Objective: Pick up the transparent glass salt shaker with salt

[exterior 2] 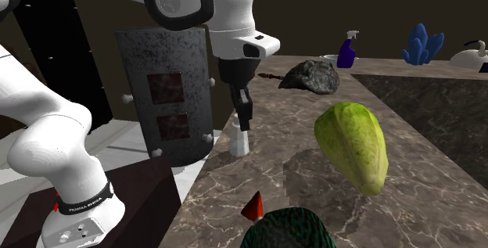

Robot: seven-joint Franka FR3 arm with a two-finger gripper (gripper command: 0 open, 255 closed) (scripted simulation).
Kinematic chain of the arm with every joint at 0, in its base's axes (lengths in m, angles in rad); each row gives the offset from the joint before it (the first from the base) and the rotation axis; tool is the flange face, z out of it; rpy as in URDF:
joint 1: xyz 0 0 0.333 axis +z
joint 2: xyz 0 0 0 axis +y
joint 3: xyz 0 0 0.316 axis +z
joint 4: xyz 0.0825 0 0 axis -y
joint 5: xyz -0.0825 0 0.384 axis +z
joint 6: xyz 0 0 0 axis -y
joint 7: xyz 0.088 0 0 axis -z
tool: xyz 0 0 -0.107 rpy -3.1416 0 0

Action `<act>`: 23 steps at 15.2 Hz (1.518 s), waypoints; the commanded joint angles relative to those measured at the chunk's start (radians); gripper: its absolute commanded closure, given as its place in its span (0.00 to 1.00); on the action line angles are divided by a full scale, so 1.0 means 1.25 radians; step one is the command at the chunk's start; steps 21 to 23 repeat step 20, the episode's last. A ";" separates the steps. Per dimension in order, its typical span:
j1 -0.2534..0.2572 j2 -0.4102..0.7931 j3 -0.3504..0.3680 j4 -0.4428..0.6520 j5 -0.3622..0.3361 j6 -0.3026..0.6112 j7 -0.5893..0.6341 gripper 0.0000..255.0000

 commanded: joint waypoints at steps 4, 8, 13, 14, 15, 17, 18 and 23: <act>0.000 -0.003 0.002 0.008 -0.001 -0.012 0.002 1.00; 0.002 -0.004 0.006 0.050 0.001 -0.055 0.004 1.00; 0.004 -0.002 0.010 0.105 0.003 -0.108 0.006 1.00; 0.005 -0.001 0.010 0.117 0.004 -0.119 0.007 1.00; 0.005 0.001 0.011 0.129 0.005 -0.129 0.007 1.00; 0.006 0.004 0.012 0.153 0.006 -0.151 0.007 1.00; 0.007 0.005 0.012 0.165 0.007 -0.161 0.007 1.00; 0.007 0.006 0.012 0.167 0.007 -0.163 0.007 1.00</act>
